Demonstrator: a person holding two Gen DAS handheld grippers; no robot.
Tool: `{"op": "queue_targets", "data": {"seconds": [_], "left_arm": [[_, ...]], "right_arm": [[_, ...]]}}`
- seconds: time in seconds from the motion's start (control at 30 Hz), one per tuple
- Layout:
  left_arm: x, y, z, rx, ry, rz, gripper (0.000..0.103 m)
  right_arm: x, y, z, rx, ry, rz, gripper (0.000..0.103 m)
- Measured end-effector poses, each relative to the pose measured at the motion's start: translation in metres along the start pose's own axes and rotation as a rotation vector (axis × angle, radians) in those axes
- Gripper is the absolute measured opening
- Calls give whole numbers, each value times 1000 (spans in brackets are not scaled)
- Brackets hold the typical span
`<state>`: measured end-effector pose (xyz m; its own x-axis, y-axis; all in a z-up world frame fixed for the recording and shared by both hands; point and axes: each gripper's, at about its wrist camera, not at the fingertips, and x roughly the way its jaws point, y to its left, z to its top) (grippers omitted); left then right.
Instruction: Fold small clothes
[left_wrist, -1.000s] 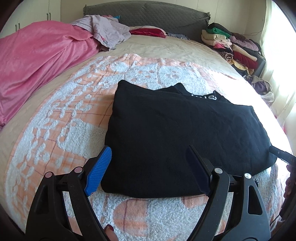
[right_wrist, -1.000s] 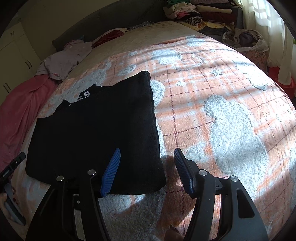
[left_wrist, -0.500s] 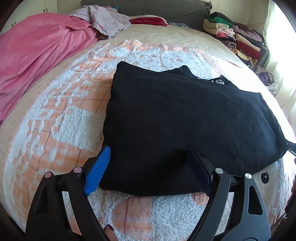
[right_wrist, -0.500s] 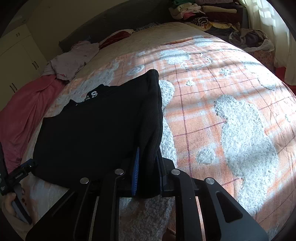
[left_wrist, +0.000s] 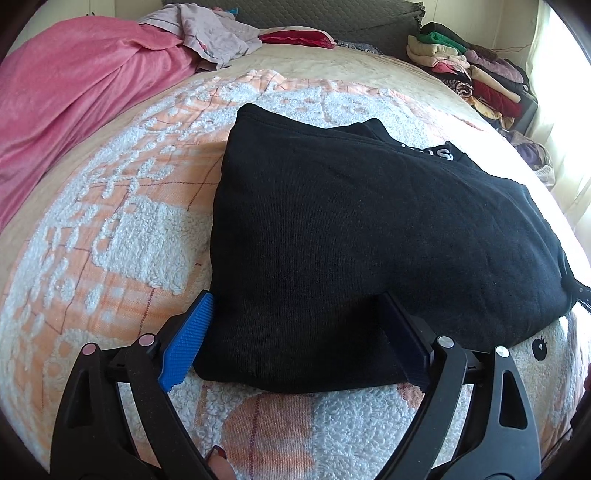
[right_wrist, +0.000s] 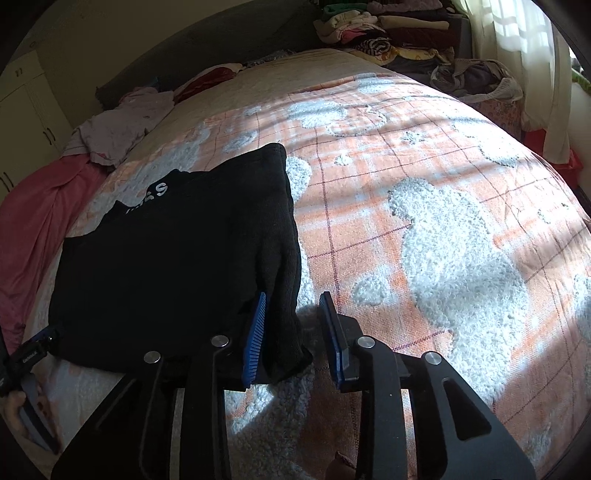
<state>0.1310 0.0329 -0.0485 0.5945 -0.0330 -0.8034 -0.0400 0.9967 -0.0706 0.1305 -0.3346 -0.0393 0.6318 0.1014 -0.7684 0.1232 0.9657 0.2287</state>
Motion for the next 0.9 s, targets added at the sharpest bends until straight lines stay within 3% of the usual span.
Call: {"op": "queue_targets", "data": {"seconds": [0.33,0.53,0.73,0.9], "left_arm": [[0,0,0,4,-8,-1,84],[0,1,-5,5,-19,-10,87],[-1,4,-6,-4,-30,-25,87],[-2,7,-8,-18,-38,-34,90]], "right_arm": [[-17,11,-15,-18,-27,-66,50],[-29,17,-22,-8,-38,-57,59],[-45,30,-26,-4,-76,-34,76],[-51,47,-31,-21,-92,-26,76]]}}
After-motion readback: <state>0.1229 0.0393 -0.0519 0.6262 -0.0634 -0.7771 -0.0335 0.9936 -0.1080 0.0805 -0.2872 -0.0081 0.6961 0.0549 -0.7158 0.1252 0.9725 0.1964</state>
